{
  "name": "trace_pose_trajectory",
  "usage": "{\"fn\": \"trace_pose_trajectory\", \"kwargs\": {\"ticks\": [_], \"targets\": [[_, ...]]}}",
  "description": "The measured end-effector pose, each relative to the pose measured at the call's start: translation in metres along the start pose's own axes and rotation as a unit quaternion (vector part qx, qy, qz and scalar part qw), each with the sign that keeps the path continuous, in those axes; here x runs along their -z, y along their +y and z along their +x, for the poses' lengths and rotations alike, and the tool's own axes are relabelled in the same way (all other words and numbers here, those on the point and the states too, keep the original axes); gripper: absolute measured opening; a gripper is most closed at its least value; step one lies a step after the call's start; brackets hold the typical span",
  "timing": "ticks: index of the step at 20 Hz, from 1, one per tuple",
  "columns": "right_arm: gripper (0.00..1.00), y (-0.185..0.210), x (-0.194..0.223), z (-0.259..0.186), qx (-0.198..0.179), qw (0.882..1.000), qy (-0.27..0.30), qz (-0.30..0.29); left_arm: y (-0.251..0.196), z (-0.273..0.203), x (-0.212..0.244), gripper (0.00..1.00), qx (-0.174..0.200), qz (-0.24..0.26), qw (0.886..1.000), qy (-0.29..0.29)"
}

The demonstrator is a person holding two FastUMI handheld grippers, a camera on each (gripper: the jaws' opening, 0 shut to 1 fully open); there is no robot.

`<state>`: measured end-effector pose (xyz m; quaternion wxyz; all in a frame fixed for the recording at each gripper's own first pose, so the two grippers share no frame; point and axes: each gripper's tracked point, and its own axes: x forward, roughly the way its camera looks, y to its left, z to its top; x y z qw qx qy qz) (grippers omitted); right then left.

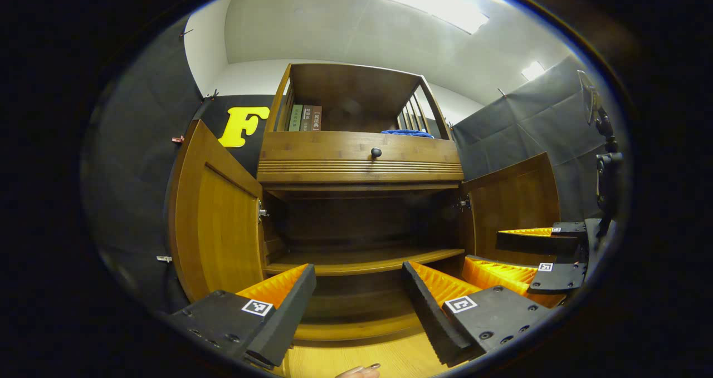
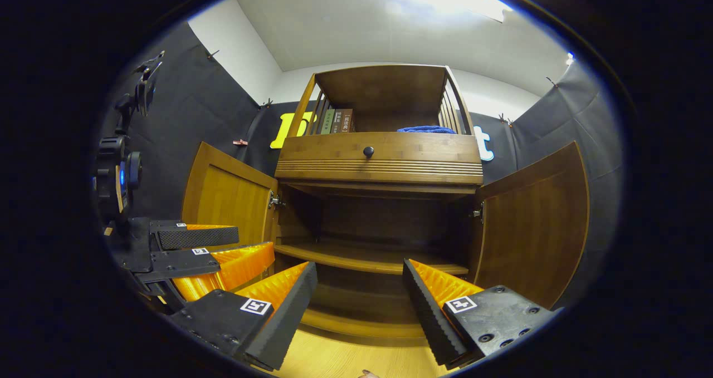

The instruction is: Open the right door of the double-door shoe cabinet with the right hand, and open the left door with the left hand.

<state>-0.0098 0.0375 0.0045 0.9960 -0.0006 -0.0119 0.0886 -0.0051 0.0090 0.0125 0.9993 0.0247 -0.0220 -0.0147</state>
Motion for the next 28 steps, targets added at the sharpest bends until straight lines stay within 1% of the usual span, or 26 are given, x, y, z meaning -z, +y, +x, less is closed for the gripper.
{"fn": "trace_pose_trajectory", "kwargs": {"ticks": [1,2,3,4,5,6,9,10,11,12,15,16,17,18,21,22,23,24,26,27,28], "targets": [[0.97,0.000,0.001,0.001,-0.001,1.000,0.002,0.000,-0.002,0.000,0.001,0.96,0.001,0.000,1.000,-0.001],[0.97,0.000,0.002,0.002,-0.001,1.000,0.003,0.000,-0.003,0.000,0.000,0.93,0.001,0.001,1.000,-0.001],[0.97,-0.001,0.003,0.002,-0.002,1.000,0.004,0.000,-0.003,0.000,0.001,0.96,0.001,0.002,1.000,-0.001],[0.95,-0.001,0.003,0.002,-0.003,1.000,0.005,0.000,-0.003,0.001,0.001,0.99,0.000,0.003,1.000,-0.002],[0.95,-0.001,0.004,0.002,-0.003,1.000,0.006,0.000,-0.003,0.000,0.001,0.97,0.000,0.005,1.000,-0.001],[0.97,-0.001,0.004,0.001,-0.004,1.000,0.005,-0.001,-0.003,0.001,0.001,0.96,0.000,0.006,1.000,0.000],[0.95,-0.003,0.005,0.000,-0.003,1.000,0.006,0.001,-0.004,0.001,0.002,0.93,0.000,0.005,1.000,0.001],[0.97,-0.003,0.005,0.001,-0.003,1.000,0.006,0.001,-0.004,0.001,0.004,0.96,0.000,0.005,1.000,0.001],[0.95,-0.004,0.006,0.001,-0.003,1.000,0.007,0.001,-0.004,0.001,0.004,0.96,-0.001,0.005,1.000,0.002],[0.97,-0.004,0.006,0.000,-0.003,1.000,0.007,0.002,-0.004,0.001,0.004,0.99,-0.001,0.005,1.000,0.003],[0.97,-0.006,0.005,0.001,-0.001,1.000,0.005,0.001,-0.006,0.002,0.004,0.99,-0.001,0.006,1.000,0.003],[0.95,-0.006,0.005,0.000,-0.002,1.000,0.005,0.001,-0.006,0.002,0.005,0.99,-0.001,0.007,1.000,0.003],[0.95,-0.006,0.005,0.000,-0.003,1.000,0.005,0.002,-0.006,0.002,0.004,0.99,-0.001,0.008,1.000,0.002],[0.95,-0.006,0.005,-0.001,-0.003,1.000,0.004,0.003,-0.007,0.002,0.004,0.94,0.000,0.010,1.000,0.002],[0.97,-0.008,0.004,-0.001,-0.002,1.000,0.002,0.005,-0.011,0.002,0.004,0.96,0.003,0.013,1.000,0.001],[0.97,-0.008,0.004,-0.001,-0.001,1.000,0.001,0.005,-0.011,0.002,0.005,0.96,0.003,0.014,1.000,0.001],[0.97,-0.009,0.004,-0.001,-0.001,1.000,0.001,0.006,-0.011,0.002,0.005,0.93,0.003,0.015,1.000,0.001],[0.95,-0.010,0.005,-0.001,-0.001,1.000,0.001,0.006,-0.010,0.002,0.006,0.99,0.002,0.016,1.000,0.002],[0.95,-0.011,0.005,-0.002,0.000,1.000,0.001,0.005,-0.011,0.002,0.008,0.99,0.001,0.017,1.000,0.004],[0.97,-0.011,0.005,-0.002,0.001,1.000,0.001,0.005,-0.010,0.003,0.009,0.99,0.000,0.017,1.000,0.004],[0.97,-0.011,0.005,-0.003,0.001,1.000,0.001,0.006,-0.010,0.002,0.009,0.96,0.000,0.016,1.000,0.005]]}}
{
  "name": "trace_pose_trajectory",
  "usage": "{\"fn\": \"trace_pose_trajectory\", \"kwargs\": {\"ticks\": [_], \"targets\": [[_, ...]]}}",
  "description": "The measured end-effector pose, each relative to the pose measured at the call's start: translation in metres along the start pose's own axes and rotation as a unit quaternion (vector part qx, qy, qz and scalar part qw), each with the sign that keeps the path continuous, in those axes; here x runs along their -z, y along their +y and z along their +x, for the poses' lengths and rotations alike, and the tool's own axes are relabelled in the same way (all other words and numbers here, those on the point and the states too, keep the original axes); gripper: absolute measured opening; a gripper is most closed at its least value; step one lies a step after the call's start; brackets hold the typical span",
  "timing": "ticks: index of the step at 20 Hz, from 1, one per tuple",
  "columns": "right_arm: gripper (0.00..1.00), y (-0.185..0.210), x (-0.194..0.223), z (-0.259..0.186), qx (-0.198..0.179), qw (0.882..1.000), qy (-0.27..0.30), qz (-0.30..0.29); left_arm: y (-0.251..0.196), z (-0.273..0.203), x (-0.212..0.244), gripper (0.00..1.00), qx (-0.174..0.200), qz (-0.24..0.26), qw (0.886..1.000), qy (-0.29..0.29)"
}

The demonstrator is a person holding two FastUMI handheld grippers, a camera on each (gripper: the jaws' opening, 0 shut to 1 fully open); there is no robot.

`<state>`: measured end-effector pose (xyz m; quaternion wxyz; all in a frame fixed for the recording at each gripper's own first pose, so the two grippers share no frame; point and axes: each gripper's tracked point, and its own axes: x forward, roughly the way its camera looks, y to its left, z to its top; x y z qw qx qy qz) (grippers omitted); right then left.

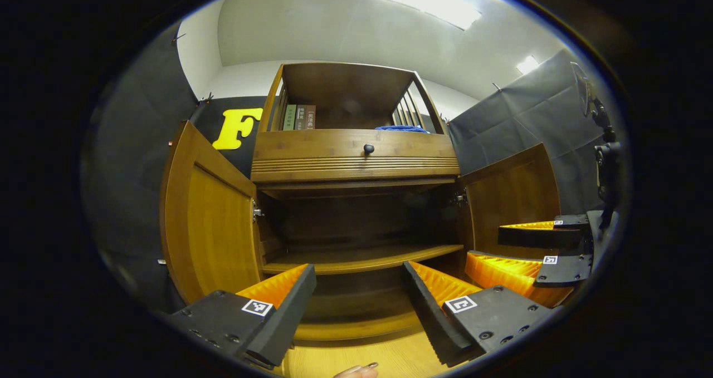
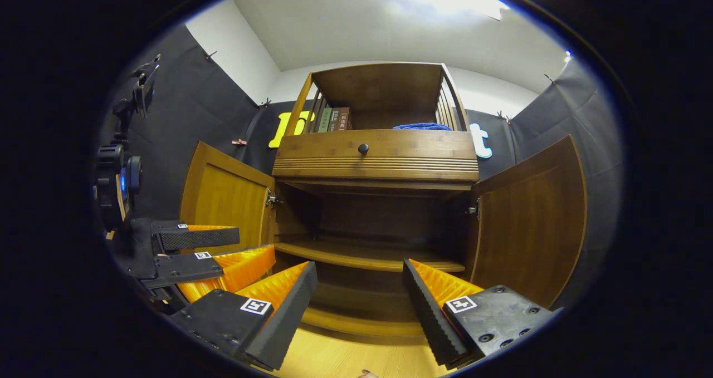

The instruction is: Open the right door of the double-door shoe cabinet with the right hand, and open the left door with the left hand.

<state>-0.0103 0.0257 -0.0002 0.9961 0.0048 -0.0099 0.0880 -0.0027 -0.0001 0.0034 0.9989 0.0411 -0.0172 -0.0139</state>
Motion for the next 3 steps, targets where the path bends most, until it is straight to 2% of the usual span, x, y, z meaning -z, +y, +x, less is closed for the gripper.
{"fn": "trace_pose_trajectory", "kwargs": {"ticks": [1,2,3], "targets": [[0.97,0.0001,-0.0001,-0.0002,-0.001,1.000,0.000,0.000,-0.0003,-0.0001,-0.0004,0.94,0.000,-0.001,1.000,0.000],[0.97,-0.0003,-0.0003,0.0001,-0.001,1.000,0.000,-0.001,-0.0005,-0.0005,-0.0002,0.96,0.000,-0.001,1.000,0.000],[0.97,-0.0005,-0.0002,-0.0011,-0.001,1.000,-0.001,-0.001,-0.0002,-0.0005,-0.0007,0.94,-0.001,-0.001,1.000,-0.001]]}}
